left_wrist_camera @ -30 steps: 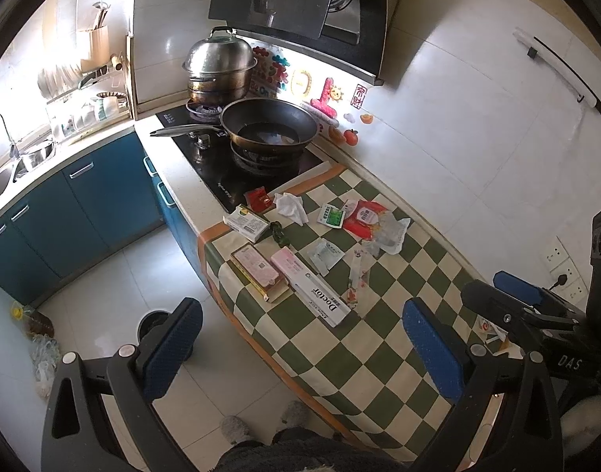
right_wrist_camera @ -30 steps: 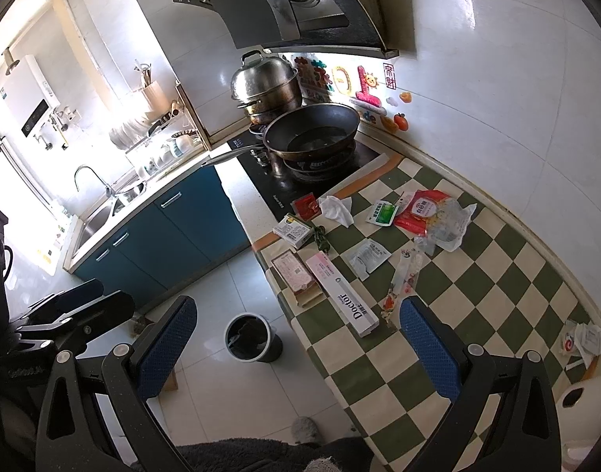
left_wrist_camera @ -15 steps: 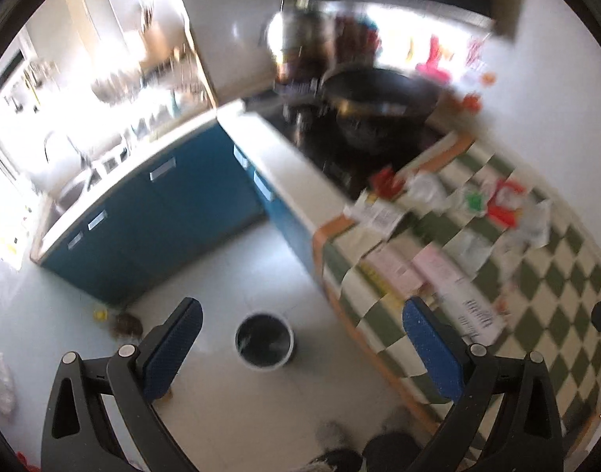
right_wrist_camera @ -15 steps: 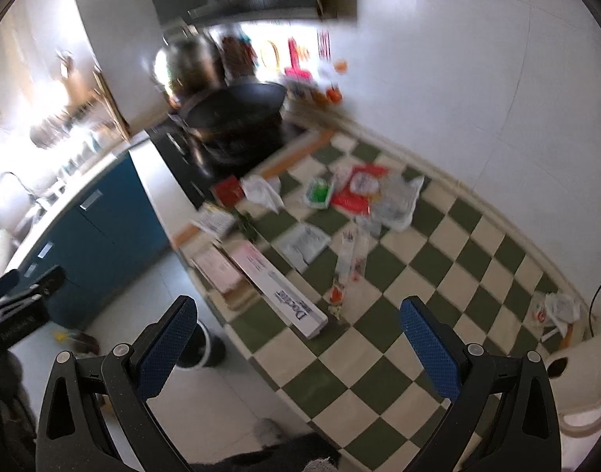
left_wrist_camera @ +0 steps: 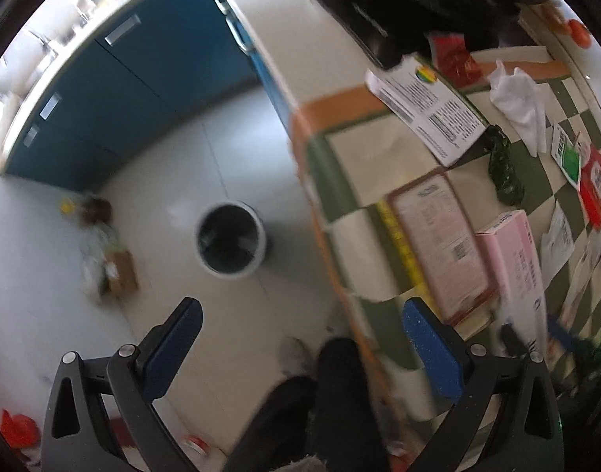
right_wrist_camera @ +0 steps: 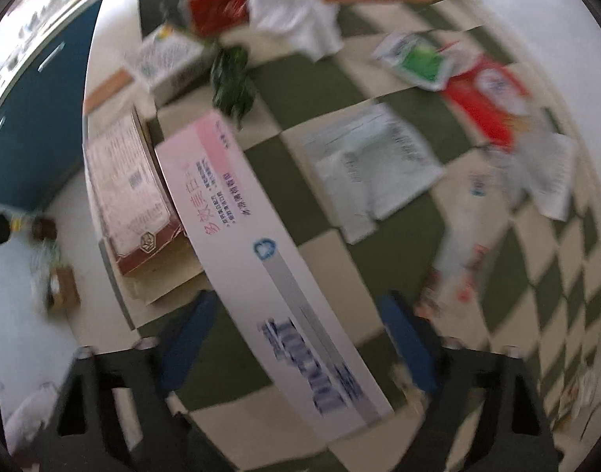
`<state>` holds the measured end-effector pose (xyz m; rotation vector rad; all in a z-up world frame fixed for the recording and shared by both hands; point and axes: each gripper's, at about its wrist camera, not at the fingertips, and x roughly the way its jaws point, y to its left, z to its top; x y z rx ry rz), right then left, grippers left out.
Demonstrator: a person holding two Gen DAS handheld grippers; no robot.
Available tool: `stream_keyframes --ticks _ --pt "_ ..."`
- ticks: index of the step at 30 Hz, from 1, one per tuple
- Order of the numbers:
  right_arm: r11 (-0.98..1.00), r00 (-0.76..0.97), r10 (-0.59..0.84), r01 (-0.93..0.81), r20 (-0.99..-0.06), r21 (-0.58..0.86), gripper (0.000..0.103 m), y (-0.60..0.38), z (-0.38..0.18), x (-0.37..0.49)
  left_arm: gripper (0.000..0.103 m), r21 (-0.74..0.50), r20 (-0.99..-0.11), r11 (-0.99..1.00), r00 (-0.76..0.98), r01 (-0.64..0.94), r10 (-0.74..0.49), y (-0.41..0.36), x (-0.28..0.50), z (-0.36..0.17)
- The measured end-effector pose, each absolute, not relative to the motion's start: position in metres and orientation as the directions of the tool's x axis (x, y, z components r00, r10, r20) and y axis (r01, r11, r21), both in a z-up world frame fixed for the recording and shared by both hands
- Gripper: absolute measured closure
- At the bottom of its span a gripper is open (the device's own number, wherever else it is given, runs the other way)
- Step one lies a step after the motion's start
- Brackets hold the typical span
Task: Collect trash
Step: 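Grasp the brown medicine box with the left tool while the right tool grasps the Dental Doctor box, then carry both boxes to the white bin and open both tools to drop them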
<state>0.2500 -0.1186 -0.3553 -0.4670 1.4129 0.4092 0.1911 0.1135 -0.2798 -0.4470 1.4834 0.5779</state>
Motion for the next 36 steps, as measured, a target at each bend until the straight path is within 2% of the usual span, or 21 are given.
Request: stream_keyframes --ticks 1,7,8,9,11,13,14,21,26,32,36 --pt "0.849 0.112 0.013 -0.525 -0.994 -0.048 0.039 -0.120 -0.357 0.253 0.000 0.047 -0.999 0.782 -0.008 -0.621 0.053 0.112 0.196 -0.286" --pt "0.946 0.155 -0.024 -0.317 -0.988 -0.073 0.043 -0.168 -0.352 0.270 0.001 -0.167 -0.973 0.663 0.013 -0.729 -0.230 0.096 0.220 -0.329" --pt "0.948 0.146 -0.027 -0.309 -0.989 -0.071 0.043 -0.173 -0.354 0.271 0.002 -0.183 -0.966 0.640 0.018 -0.746 -0.256 0.094 0.221 -0.334" --pt "0.949 0.131 -0.029 -0.309 -0.991 -0.068 0.043 -0.175 -0.358 0.270 0.010 -0.191 -0.963 0.620 0.024 -0.761 -0.268 0.090 0.220 -0.338" --pt "0.945 0.124 -0.024 -0.320 -0.992 -0.063 0.044 -0.175 -0.361 0.269 0.015 -0.140 -0.977 0.634 0.002 -0.761 -0.213 0.083 0.219 -0.338" --pt "0.940 0.119 -0.035 -0.332 -0.992 -0.074 0.044 -0.172 -0.365 0.267 0.030 -0.093 -0.991 0.683 0.001 -0.725 -0.134 0.073 0.217 -0.332" --pt "0.938 0.121 -0.040 -0.338 -0.992 -0.079 0.045 -0.170 -0.367 0.266 0.041 -0.064 -0.996 0.715 -0.002 -0.697 -0.091 0.067 0.216 -0.327" --pt "0.938 0.153 -0.007 -0.342 -0.988 -0.060 0.048 -0.158 -0.359 0.261 0.045 0.011 -0.999 0.829 0.026 -0.559 0.030 0.052 0.194 -0.318" --pt "0.946 0.162 0.076 -0.323 -0.984 0.020 0.051 -0.158 -0.330 0.251 0.046 0.033 -0.992 0.860 0.085 -0.509 0.088 0.050 0.170 -0.297" --pt "0.939 0.173 0.203 -0.315 -0.964 0.141 0.052 -0.139 -0.285 0.244 0.046 -0.030 -0.977 0.868 0.198 -0.496 0.079 0.065 0.123 -0.258" --pt "0.918 0.174 0.265 -0.345 -0.949 0.193 0.053 -0.109 -0.266 0.235 0.046 -0.107 -0.969 0.858 0.246 -0.502 0.023 0.107 0.134 -0.246"
